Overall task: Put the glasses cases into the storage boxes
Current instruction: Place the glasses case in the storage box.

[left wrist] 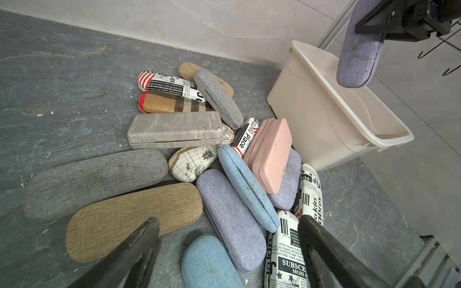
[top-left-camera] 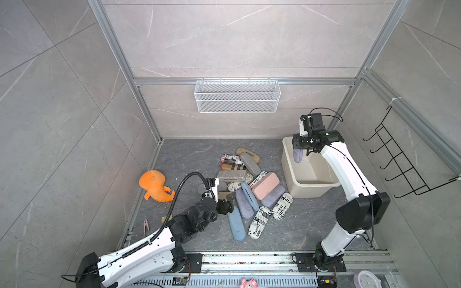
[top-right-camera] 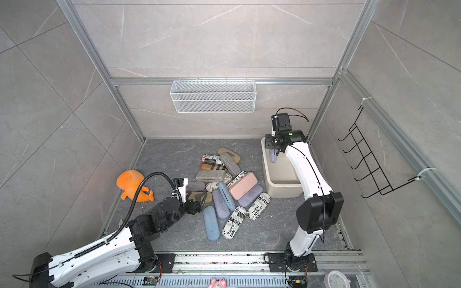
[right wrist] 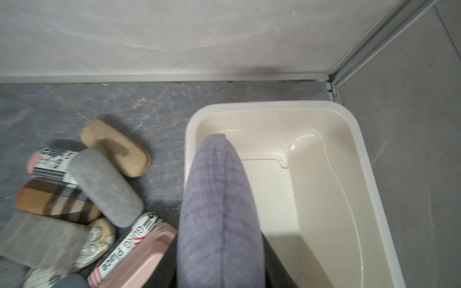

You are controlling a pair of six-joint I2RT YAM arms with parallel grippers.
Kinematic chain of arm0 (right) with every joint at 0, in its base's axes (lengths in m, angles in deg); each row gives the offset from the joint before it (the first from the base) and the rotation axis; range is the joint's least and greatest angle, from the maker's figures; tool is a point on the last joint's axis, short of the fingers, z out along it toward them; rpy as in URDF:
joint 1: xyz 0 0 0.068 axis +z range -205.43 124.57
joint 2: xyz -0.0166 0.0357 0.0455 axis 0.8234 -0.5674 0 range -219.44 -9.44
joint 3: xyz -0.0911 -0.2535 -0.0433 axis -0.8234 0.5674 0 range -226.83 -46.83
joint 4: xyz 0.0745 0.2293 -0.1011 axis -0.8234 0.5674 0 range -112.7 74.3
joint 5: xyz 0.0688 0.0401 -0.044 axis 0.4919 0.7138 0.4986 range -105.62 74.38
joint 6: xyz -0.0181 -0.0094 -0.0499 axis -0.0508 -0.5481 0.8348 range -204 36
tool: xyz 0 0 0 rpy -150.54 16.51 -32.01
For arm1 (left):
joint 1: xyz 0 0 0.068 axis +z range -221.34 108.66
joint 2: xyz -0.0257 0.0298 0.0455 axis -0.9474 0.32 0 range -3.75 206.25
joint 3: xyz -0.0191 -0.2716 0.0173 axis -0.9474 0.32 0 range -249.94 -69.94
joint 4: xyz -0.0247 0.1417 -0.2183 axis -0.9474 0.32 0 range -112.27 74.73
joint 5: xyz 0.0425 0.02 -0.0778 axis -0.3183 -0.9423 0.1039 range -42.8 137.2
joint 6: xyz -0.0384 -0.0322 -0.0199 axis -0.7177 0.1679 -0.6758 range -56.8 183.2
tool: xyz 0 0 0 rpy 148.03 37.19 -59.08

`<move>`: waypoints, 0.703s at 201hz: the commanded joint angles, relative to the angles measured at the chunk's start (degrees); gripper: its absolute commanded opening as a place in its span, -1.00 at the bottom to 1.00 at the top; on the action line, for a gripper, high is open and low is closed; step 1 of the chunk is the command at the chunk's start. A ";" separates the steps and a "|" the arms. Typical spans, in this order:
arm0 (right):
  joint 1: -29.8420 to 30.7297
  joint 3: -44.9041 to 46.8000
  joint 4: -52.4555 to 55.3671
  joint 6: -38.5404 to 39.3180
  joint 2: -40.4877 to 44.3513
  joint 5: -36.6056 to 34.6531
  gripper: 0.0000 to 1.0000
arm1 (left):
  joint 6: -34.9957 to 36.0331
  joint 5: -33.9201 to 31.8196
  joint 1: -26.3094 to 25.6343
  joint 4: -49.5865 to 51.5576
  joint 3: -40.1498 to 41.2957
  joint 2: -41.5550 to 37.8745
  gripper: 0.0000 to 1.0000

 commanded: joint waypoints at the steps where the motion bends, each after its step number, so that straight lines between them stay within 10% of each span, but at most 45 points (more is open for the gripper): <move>1: -1.74 -4.59 3.51 3.57 -3.51 -0.41 -0.43 | -0.14 -1.76 0.19 1.03 -3.92 1.22 0.78; 141: -6.37 -7.45 5.23 4.59 -23.41 12.70 -0.26 | -2.61 -1.28 0.34 2.81 -7.33 6.20 0.78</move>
